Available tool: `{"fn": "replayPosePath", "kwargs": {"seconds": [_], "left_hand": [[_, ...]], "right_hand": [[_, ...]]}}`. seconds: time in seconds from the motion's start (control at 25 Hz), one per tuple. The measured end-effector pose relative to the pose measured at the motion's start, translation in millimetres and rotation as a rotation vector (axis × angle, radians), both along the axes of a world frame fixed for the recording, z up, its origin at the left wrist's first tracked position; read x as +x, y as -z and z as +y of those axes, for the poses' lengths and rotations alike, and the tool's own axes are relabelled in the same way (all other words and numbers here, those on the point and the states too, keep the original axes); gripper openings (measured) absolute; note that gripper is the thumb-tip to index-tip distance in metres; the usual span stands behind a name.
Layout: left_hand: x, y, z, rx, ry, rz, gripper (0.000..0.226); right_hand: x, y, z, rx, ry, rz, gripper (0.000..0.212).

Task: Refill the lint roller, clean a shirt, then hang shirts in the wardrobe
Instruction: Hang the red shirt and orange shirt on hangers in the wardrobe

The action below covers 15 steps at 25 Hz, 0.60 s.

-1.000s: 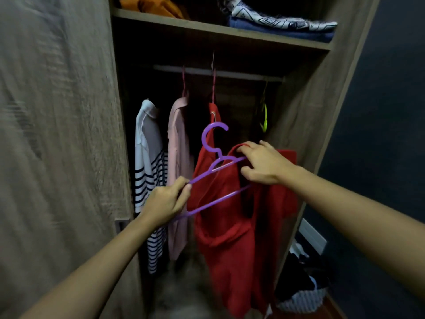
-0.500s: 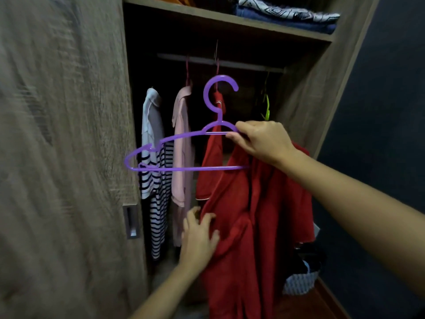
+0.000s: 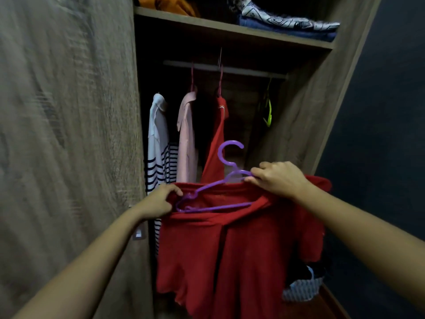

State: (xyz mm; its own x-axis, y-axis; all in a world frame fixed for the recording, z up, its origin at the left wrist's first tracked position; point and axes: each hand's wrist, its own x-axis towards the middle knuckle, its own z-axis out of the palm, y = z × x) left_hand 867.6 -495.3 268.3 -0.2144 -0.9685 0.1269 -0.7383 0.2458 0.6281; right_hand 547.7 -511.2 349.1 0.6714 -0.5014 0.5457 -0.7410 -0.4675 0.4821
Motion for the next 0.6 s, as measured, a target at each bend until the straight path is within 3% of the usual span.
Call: {"fn": "replayPosePath", "kwargs": {"seconds": [0.08, 0.2, 0.28, 0.36, 0.44, 0.6], "left_hand": [[-33, -20, 14, -0.256, -0.081, 0.006, 0.055], [-51, -29, 41, -0.571, 0.108, -0.083, 0.048], [-33, -37, 43, -0.777, -0.051, -0.097, 0.050], [-15, -48, 37, -0.762, -0.222, -0.137, 0.061], [-5, -52, 28, -0.681, -0.133, -0.222, 0.061], [11, -58, 27, -0.729, -0.037, -0.041, 0.047]], "right_hand": [[15, 1, 2, 0.134, 0.109, -0.131, 0.045], [15, -4, 8, 0.219, 0.085, -0.302, 0.044], [6, -9, 13, 0.216, 0.022, -0.378, 0.047], [1, -14, 16, 0.223, -0.026, -0.451, 0.050], [5, -20, 17, 0.231, -0.024, -0.507, 0.050], [4, -39, 14, 0.302, 0.066, -0.590, 0.041]]}}
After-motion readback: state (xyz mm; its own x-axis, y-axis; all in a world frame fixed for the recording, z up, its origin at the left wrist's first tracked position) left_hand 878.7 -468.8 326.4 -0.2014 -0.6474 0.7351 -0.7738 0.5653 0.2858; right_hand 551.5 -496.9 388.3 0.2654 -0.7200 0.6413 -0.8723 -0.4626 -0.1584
